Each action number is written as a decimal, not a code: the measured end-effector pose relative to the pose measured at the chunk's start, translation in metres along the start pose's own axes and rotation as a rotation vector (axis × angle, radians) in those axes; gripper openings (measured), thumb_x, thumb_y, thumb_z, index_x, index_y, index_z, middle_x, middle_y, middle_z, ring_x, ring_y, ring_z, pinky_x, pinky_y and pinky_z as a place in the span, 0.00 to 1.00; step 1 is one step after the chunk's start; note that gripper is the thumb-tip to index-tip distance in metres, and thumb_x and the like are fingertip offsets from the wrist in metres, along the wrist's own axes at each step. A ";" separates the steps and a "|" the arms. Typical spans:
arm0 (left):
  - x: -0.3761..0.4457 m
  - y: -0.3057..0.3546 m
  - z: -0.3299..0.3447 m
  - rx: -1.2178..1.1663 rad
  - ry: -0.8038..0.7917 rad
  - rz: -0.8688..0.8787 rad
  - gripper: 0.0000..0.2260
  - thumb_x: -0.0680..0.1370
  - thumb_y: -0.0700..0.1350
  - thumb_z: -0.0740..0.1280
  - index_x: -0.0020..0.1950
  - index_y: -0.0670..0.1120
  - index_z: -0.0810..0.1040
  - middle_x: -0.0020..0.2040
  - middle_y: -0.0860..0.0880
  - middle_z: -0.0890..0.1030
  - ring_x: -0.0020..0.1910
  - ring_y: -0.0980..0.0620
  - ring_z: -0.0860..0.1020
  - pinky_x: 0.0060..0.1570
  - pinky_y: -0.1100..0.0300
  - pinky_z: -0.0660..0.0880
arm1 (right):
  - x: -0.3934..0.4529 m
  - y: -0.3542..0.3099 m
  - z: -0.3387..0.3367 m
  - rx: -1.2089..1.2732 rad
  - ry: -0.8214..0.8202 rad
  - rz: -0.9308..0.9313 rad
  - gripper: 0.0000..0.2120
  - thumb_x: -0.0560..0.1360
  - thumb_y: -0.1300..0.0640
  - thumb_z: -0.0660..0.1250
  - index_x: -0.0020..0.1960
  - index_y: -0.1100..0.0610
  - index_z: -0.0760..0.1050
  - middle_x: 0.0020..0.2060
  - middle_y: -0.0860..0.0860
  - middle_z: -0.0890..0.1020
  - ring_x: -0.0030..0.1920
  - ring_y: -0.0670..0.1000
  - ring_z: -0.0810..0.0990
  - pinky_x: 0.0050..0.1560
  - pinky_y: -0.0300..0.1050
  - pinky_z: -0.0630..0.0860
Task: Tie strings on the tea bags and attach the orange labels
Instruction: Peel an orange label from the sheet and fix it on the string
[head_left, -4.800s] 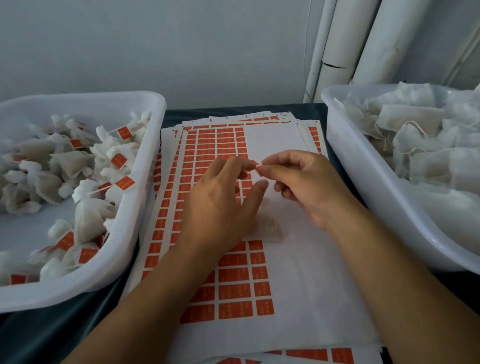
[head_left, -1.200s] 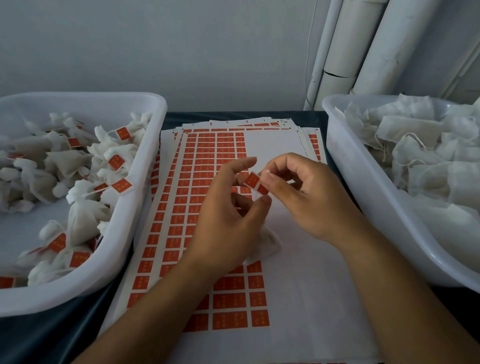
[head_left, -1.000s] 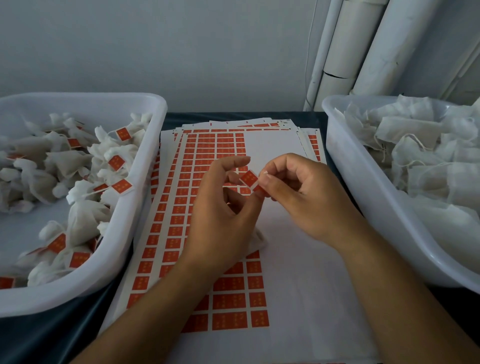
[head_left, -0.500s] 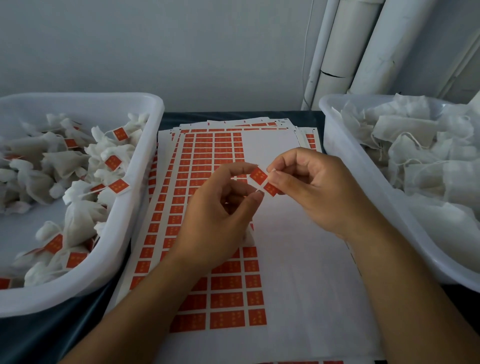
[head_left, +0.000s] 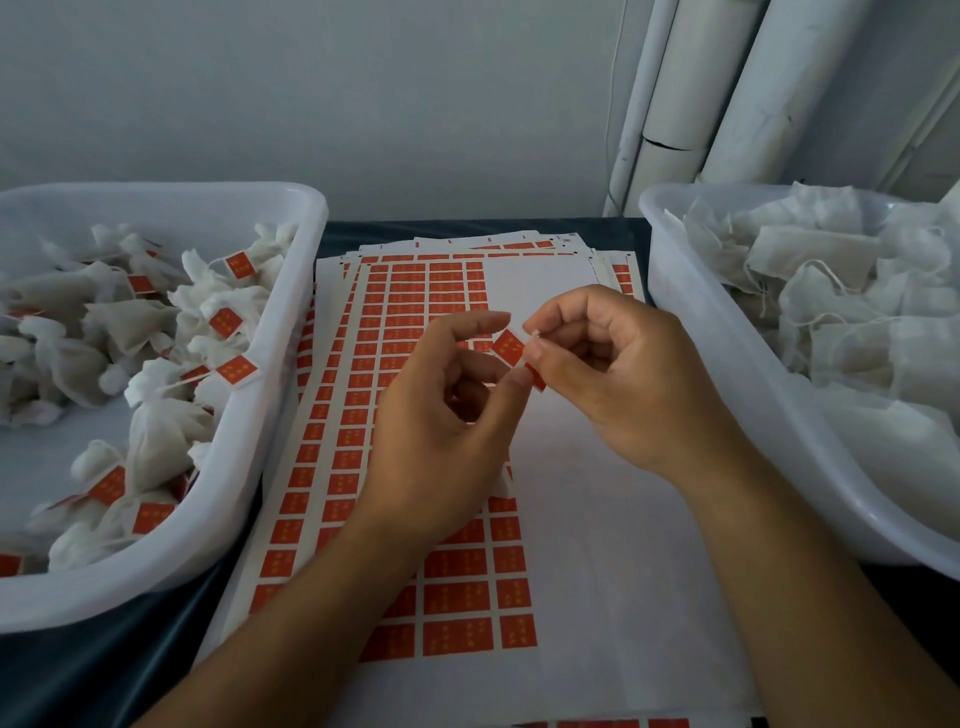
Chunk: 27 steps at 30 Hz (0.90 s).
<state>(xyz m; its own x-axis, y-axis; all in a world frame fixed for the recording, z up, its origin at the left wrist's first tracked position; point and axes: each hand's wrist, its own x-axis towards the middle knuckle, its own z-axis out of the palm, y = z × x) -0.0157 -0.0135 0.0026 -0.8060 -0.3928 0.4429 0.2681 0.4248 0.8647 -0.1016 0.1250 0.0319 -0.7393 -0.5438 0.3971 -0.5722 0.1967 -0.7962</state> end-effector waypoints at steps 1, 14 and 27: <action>0.000 0.001 0.000 0.008 0.019 0.014 0.16 0.78 0.52 0.72 0.64 0.55 0.74 0.41 0.58 0.82 0.40 0.54 0.83 0.35 0.69 0.77 | 0.000 0.000 0.001 0.008 0.006 -0.003 0.07 0.79 0.56 0.71 0.52 0.45 0.78 0.42 0.42 0.85 0.45 0.41 0.85 0.45 0.31 0.80; -0.001 0.002 -0.002 0.239 0.112 0.203 0.08 0.79 0.49 0.70 0.57 0.56 0.81 0.45 0.63 0.81 0.45 0.61 0.81 0.42 0.76 0.76 | 0.001 0.001 0.001 0.085 0.008 -0.011 0.08 0.79 0.55 0.72 0.51 0.48 0.72 0.43 0.46 0.86 0.46 0.47 0.87 0.50 0.41 0.83; 0.001 -0.004 -0.004 0.339 0.120 0.146 0.03 0.79 0.45 0.73 0.52 0.51 0.85 0.42 0.61 0.81 0.45 0.58 0.80 0.43 0.73 0.76 | -0.002 0.000 0.001 -0.076 0.025 -0.040 0.11 0.77 0.49 0.73 0.56 0.47 0.74 0.45 0.41 0.87 0.47 0.40 0.85 0.49 0.31 0.79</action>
<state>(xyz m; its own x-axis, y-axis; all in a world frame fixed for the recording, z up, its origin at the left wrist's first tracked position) -0.0157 -0.0191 0.0002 -0.6994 -0.3922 0.5974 0.1693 0.7212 0.6717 -0.0998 0.1249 0.0307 -0.7233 -0.5320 0.4404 -0.6263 0.2366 -0.7428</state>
